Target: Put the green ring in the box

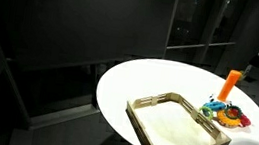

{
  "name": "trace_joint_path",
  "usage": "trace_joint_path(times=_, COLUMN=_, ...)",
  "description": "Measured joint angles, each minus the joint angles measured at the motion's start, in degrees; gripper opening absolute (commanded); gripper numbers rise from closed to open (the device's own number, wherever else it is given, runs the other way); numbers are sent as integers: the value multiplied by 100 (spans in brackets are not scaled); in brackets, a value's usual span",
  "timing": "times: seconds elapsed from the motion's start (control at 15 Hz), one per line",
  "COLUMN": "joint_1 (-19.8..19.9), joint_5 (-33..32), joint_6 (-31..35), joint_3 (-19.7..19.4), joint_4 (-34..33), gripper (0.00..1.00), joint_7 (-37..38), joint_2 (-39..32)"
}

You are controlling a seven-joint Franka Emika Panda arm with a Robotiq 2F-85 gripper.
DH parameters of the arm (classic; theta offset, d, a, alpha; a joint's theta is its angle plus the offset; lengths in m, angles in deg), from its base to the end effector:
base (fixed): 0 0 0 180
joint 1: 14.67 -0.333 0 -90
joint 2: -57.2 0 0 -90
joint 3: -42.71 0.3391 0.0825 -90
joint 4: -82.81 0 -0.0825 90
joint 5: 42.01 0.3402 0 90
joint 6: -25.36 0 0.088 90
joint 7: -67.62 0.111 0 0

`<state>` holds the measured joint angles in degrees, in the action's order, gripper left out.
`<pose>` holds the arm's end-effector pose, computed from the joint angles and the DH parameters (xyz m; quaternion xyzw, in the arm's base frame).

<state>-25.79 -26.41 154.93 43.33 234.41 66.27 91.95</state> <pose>0.3176 0.0745 0.4906 -0.9870 -0.0378 -0.0996 0.1199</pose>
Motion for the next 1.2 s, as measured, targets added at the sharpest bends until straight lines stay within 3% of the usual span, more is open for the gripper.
trace_joint_path(times=0.33, joint_1=20, joint_5=-1, joint_6=-5, joint_3=2, joint_4=0, gripper=100, joint_7=5, joint_2=-20)
trace_joint_path(times=0.6, joint_1=270, joint_5=-129, joint_6=2, joint_3=82, joint_4=-105, gripper=100, joint_7=110, joint_2=-236)
trace_joint_path(times=1.2, joint_1=1130, joint_5=-1588, joint_6=276, joint_3=393, joint_4=-636, gripper=100, joint_7=1159, joint_2=-1378)
